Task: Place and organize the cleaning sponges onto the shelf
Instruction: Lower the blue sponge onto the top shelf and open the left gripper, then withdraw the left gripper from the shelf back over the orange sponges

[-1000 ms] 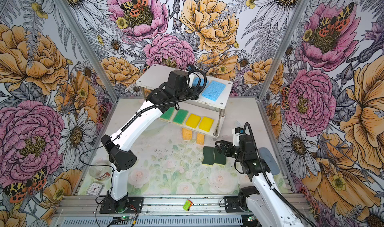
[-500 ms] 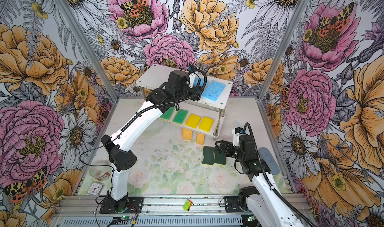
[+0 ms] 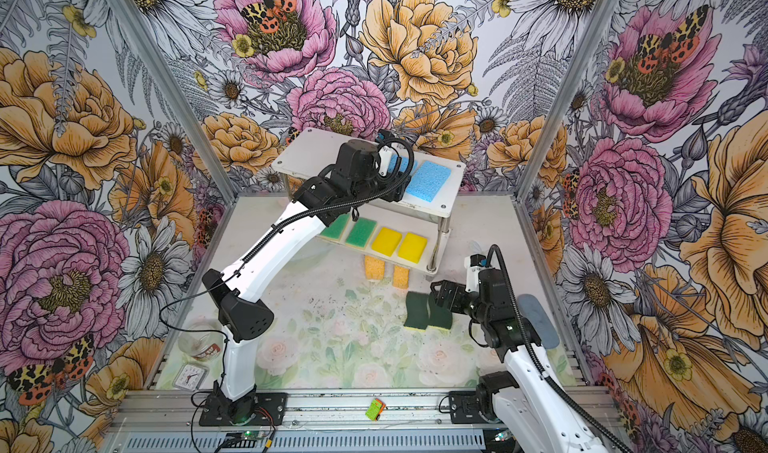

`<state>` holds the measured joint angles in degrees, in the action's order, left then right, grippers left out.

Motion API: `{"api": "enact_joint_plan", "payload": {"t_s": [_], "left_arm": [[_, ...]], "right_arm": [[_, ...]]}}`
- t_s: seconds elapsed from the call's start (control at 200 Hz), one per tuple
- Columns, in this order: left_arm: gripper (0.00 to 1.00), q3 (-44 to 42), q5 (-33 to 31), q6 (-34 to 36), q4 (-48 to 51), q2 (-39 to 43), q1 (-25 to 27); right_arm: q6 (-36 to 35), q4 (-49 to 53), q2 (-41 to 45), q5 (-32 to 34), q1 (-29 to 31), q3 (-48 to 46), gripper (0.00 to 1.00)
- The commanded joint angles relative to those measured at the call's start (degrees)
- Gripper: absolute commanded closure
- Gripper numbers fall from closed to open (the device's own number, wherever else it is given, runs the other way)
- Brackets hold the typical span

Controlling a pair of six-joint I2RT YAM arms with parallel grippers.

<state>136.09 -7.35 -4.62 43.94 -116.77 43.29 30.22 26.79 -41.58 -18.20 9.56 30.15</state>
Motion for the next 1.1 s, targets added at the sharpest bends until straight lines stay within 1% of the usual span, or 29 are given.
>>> {"api": "enact_joint_plan", "payload": {"t_s": [0.0, 0.12, 0.285, 0.37, 0.45, 0.475, 0.49, 0.625, 0.636, 0.661, 0.851, 0.951, 1.096], "left_arm": [[0.23, 0.78, 1.74, -1.45, -0.43, 0.14, 0.19], [0.23, 0.78, 0.78, -0.85, -1.0, 0.88, 0.23], [0.2, -0.48, -0.86, 0.67, -2.68, 4.29, 0.46], [0.19, -3.09, -1.95, 1.53, -3.63, 7.35, 0.85], [0.18, -7.44, -3.04, 2.0, -5.28, 11.13, 1.18], [0.18, -9.74, -3.23, 2.12, -5.89, 11.88, 1.26], [0.18, -10.95, -3.34, 2.05, -6.33, 14.21, 1.34], [0.15, -24.79, -4.27, 1.32, -11.98, 23.26, 1.28], [0.14, -25.98, -5.59, 1.14, -12.42, 23.96, 1.23], [0.14, -28.87, -6.35, 0.73, -13.5, 25.66, 1.14], [0.11, -50.64, -8.28, -6.15, -19.59, 37.48, -0.2], [0.1, -60.51, -9.26, -9.92, -21.98, 41.45, -0.49], [0.09, -70.97, -10.05, -14.98, -23.32, 45.07, -0.96]], "right_arm": [[0.27, -0.36, 0.98, 0.6, 0.35, -0.72, 0.0], [0.28, -0.34, 1.07, 0.53, 0.31, -0.8, 0.0], [0.27, -0.33, 1.15, 0.53, 0.31, -0.71, 0.0], [0.24, -0.34, 1.07, 0.53, 0.35, -0.62, 0.0], [0.24, -0.45, 1.07, 0.53, 0.28, -0.62, 0.0], [0.26, -0.38, 1.07, 0.47, 0.33, -0.62, 0.0], [0.2, -0.39, 1.07, 0.52, 0.3, -0.55, 0.0], [0.43, -0.33, 0.89, 0.39, 0.33, -0.61, 0.0], [0.38, -0.35, 0.89, 0.43, 0.31, -0.62, 0.0], [0.58, -0.36, 0.89, 0.44, 0.33, -0.62, 0.0], [1.02, -0.53, 0.38, 0.43, 0.28, -0.8, 0.0], [1.32, -0.42, -0.23, 0.37, 0.43, -0.88, 0.0], [1.94, -0.45, -0.26, 0.33, 0.45, -1.32, 0.0]]}}
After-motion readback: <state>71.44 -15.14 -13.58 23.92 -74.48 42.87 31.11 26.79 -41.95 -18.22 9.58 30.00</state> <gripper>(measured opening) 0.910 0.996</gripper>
